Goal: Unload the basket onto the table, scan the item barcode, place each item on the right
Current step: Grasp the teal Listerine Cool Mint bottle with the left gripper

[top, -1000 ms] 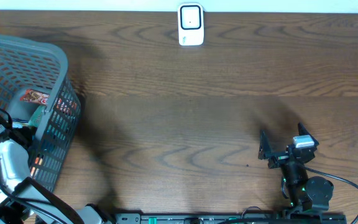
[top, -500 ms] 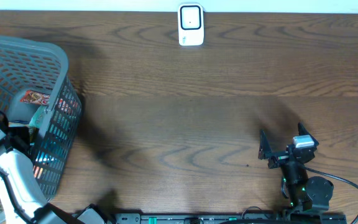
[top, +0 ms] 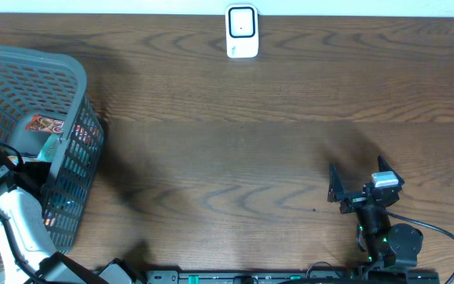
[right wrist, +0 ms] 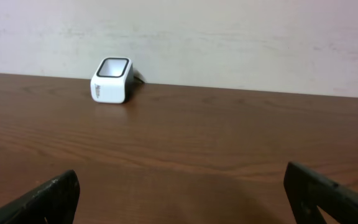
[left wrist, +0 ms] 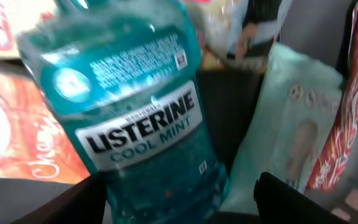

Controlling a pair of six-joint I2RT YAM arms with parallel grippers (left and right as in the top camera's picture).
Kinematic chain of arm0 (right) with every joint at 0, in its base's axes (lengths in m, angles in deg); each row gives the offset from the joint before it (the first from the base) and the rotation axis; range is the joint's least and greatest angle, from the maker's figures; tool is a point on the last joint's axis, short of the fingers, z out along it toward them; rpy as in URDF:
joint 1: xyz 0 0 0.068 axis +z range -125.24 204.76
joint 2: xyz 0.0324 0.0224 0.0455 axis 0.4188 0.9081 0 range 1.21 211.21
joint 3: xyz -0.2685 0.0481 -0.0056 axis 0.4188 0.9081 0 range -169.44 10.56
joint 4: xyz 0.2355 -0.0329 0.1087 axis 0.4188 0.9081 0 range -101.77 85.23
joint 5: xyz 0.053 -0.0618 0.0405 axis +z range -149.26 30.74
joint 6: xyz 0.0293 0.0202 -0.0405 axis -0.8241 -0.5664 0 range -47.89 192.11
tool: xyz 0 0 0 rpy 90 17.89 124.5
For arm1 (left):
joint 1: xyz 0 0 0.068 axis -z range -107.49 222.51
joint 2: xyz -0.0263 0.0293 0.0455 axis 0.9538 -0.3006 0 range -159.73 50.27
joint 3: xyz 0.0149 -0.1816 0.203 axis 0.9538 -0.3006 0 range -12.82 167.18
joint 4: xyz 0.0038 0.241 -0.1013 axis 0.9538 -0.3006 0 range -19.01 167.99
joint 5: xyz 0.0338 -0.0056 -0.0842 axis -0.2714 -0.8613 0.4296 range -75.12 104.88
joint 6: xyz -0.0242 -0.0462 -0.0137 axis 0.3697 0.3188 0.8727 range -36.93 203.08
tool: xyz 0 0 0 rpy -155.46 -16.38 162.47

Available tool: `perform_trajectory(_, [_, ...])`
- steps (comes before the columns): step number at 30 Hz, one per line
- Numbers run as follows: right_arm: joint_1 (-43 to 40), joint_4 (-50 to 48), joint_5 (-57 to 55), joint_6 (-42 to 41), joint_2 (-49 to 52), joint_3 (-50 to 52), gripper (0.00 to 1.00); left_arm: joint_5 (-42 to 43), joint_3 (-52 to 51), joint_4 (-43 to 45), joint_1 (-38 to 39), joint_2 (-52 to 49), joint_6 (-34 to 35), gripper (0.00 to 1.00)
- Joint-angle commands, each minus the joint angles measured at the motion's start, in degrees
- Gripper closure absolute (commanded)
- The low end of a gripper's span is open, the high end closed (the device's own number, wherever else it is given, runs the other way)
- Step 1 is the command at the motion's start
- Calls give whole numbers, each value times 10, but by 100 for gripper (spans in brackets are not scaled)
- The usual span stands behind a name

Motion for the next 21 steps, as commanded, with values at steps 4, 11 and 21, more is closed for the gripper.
perform_trajectory(4, [2, 0, -1, 1, -3, 2, 1, 56, -28, -6, 1, -18, 14, 24])
perform_trajectory(11, [2, 0, -1, 1, -3, 2, 1, 50, -38, -38, 1, -17, 27, 24])
perform_trajectory(21, [2, 0, -1, 1, -3, 2, 1, 40, -76, 82, 1, -45, 30, 23])
